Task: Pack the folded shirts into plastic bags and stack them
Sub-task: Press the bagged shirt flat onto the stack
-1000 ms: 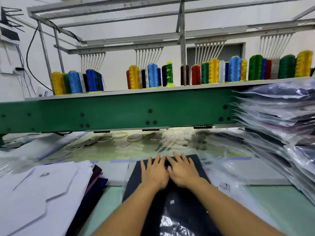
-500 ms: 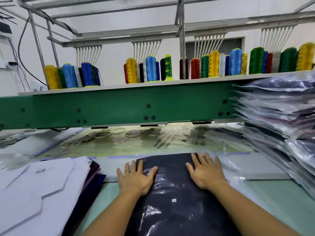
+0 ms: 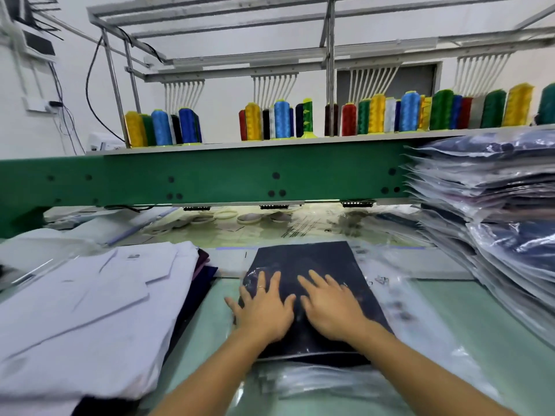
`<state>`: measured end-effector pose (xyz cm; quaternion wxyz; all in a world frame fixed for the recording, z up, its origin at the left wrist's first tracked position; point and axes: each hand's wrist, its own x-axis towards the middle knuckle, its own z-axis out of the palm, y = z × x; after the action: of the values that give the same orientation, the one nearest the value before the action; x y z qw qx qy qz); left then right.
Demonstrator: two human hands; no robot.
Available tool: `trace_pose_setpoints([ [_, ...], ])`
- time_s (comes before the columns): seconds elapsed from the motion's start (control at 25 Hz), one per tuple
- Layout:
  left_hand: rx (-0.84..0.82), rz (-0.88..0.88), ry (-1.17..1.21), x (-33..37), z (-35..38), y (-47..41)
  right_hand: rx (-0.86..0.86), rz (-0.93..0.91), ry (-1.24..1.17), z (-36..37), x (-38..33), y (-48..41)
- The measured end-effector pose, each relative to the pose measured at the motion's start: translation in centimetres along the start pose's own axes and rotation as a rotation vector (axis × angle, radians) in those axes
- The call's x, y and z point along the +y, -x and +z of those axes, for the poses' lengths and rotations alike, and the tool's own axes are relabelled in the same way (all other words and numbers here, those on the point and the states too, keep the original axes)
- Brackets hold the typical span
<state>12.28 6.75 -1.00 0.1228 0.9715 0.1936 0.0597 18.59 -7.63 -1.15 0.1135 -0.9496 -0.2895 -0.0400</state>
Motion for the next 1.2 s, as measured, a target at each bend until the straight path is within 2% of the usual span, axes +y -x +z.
trace_pose_setpoints([
  [0.12, 0.001, -0.027, -0.004, -1.0, 1.6, 3.5, -0.062, -0.001, -0.006, 2.4, -1.3, 3.9],
  [0.24, 0.042, -0.04, 0.008, -2.8, 2.2, 5.7, -0.083, 0.064, 0.016, 2.7, 0.7, 6.1],
  [0.36, 0.182, -0.095, -0.022, -3.8, 1.5, 6.6, -0.039, 0.147, 0.061, 1.5, 3.2, 7.1],
  [0.44, 0.305, -0.098, 0.027, -4.5, 0.8, 7.2, 0.008, 0.138, 0.025, 0.5, 4.3, 7.6],
  [0.56, 0.365, -0.113, 0.23, -6.0, -0.3, 7.5, -0.082, -0.045, -0.259, -1.0, 5.4, 8.3],
  [0.68, 0.292, -0.11, 0.56, -7.1, -1.2, 7.0, -0.154, -0.167, -0.379, -1.8, 5.8, 8.7],
  [0.8, 0.139, -0.149, 1.056, -7.2, -1.6, 6.8, -0.096, -0.215, -0.352, -2.2, 5.9, 8.5],
  [0.88, 0.037, -0.168, 1.302, -7.2, -1.8, 6.7, 0.011, -0.231, -0.229, -2.2, 5.6, 8.3],
  [1.04, -0.079, -0.109, 1.551, -7.2, -2.6, 6.7, 0.192, -0.207, -0.153, -2.3, 4.7, 8.5],
  [1.2, -0.149, -0.052, 1.87, -7.0, -3.4, 7.1, 0.182, -0.281, -0.16, -2.2, 2.9, 8.5],
])
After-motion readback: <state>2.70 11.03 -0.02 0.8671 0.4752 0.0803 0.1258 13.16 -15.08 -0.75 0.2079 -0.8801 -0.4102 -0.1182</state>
